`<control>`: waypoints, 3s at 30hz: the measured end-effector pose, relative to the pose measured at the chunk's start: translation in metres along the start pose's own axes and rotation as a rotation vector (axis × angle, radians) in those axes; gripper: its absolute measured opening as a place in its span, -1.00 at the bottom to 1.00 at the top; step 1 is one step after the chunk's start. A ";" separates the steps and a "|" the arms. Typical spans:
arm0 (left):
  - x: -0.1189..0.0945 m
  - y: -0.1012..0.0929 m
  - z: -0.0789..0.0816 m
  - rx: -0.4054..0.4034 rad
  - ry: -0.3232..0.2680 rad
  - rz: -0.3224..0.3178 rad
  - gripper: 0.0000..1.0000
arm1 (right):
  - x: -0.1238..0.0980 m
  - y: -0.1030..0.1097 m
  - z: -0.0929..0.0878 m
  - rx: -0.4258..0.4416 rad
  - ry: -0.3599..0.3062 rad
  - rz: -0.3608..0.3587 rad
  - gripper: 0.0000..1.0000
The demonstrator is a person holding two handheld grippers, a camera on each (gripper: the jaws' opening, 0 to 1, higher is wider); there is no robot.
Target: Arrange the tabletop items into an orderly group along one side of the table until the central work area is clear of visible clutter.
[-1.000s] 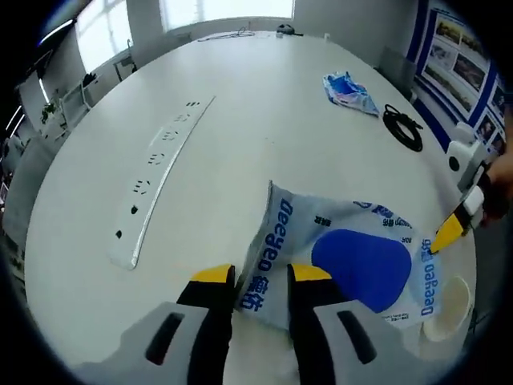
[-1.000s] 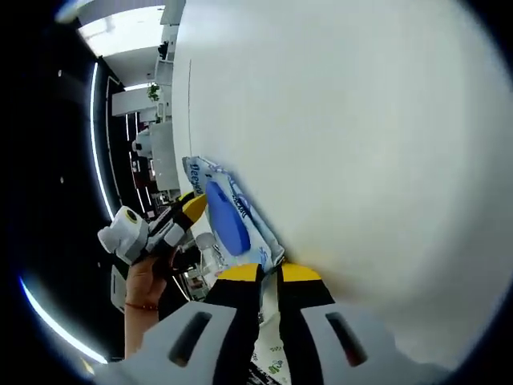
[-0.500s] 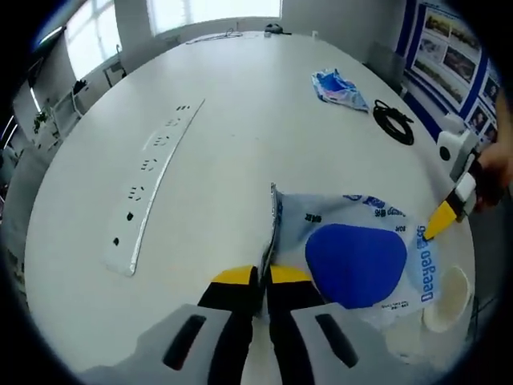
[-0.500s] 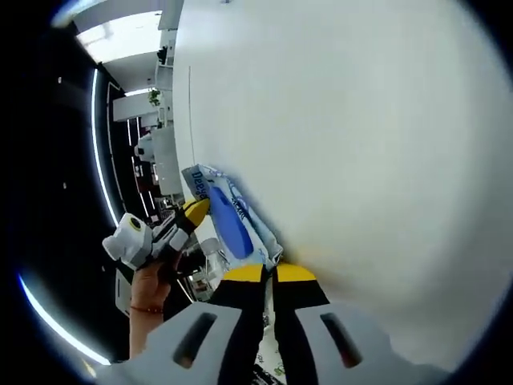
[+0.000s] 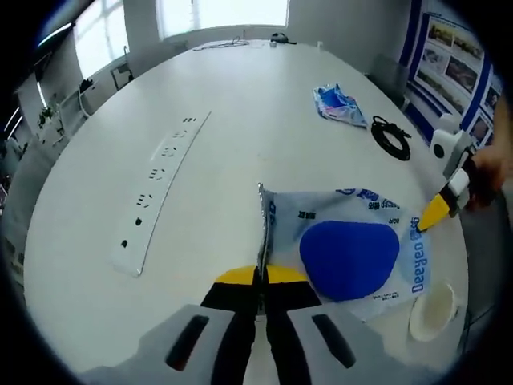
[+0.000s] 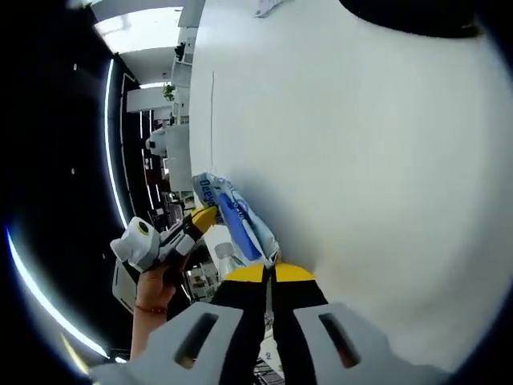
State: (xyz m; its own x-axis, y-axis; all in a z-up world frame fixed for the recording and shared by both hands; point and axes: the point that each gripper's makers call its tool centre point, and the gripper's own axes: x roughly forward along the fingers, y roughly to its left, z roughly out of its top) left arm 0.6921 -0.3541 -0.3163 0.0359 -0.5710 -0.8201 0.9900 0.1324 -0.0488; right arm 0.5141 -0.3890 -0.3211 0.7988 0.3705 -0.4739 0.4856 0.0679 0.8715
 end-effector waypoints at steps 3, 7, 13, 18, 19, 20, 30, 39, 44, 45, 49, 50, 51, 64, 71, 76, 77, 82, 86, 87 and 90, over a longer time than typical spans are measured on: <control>-0.005 -0.001 0.006 -0.019 -0.023 0.001 -1.00 | -0.004 0.004 0.004 -0.024 -0.002 0.005 -1.00; -0.015 -0.003 0.016 -0.038 -0.053 0.016 -1.00 | -0.010 0.012 0.013 -0.079 -0.007 0.021 -1.00; -0.029 -0.009 0.025 -0.056 -0.086 0.027 -1.00 | -0.021 0.019 0.028 -0.155 -0.018 0.034 -1.00; -0.041 -0.015 0.031 -0.072 -0.108 0.043 -1.00 | -0.028 0.026 0.037 -0.213 -0.013 0.055 -1.00; -0.043 -0.016 0.032 -0.073 -0.110 0.045 -1.00 | -0.029 0.027 0.037 -0.230 -0.006 0.056 -1.00; -0.045 -0.018 0.033 -0.071 -0.111 0.047 -1.00 | -0.031 0.028 0.038 -0.234 -0.003 0.059 -1.00; -0.065 -0.036 0.044 -0.093 -0.142 0.067 -1.00 | -0.045 0.039 0.059 -0.455 0.038 0.060 -1.00; -0.079 -0.056 0.049 -0.174 -0.190 0.084 -1.00 | -0.062 0.059 0.081 -0.706 0.062 0.058 -1.00; -0.085 -0.071 0.051 -0.252 -0.242 0.099 -1.00 | -0.072 0.076 0.094 -0.800 0.066 0.062 -1.00; -0.085 -0.073 0.051 -0.270 -0.250 0.100 -1.00 | -0.074 0.080 0.098 -0.818 0.067 0.064 -1.00; -0.084 -0.086 0.048 -0.314 -0.264 0.101 -1.00 | -0.078 0.092 0.110 -0.852 0.065 0.074 -1.00; -0.084 -0.088 0.047 -0.320 -0.266 0.100 -1.00 | -0.079 0.094 0.111 -0.868 0.070 0.075 -1.00; -0.084 -0.090 0.048 -0.331 -0.272 0.102 -1.00 | -0.079 0.096 0.112 -0.879 0.073 0.076 -1.00; -0.080 -0.122 0.048 -0.498 -0.340 0.125 -1.00 | -0.083 0.120 0.132 -1.012 0.115 0.080 -1.00; -0.075 -0.133 0.050 -0.563 -0.361 0.134 -1.00 | -0.084 0.126 0.138 -1.040 0.144 0.082 -1.00; -0.073 -0.140 0.055 -0.585 -0.373 0.136 -1.00 | -0.083 0.131 0.146 -1.063 0.159 0.078 -1.00; -0.072 -0.140 0.055 -0.590 -0.374 0.136 -1.00 | -0.083 0.131 0.147 -1.069 0.162 0.076 -1.00; -0.065 -0.146 0.057 -0.625 -0.372 0.129 -1.00 | -0.081 0.129 0.154 -1.093 0.182 0.053 -1.00; -0.059 -0.149 0.058 -0.639 -0.366 0.122 -1.00 | -0.078 0.123 0.159 -1.102 0.204 0.021 -1.00; -0.057 -0.150 0.057 -0.651 -0.360 0.119 -1.00 | -0.077 0.121 0.159 -1.107 0.214 0.012 -1.00; -0.052 -0.150 0.054 -0.670 -0.349 0.117 -1.00 | -0.074 0.115 0.160 -1.120 0.234 -0.012 -1.00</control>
State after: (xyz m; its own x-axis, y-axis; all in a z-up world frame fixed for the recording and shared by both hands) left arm 0.5493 -0.3877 -0.2352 0.2865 -0.7313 -0.6190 0.6870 0.6071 -0.3993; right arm 0.5678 -0.5571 -0.2060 0.6537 0.5193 -0.5504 -0.1899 0.8167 0.5449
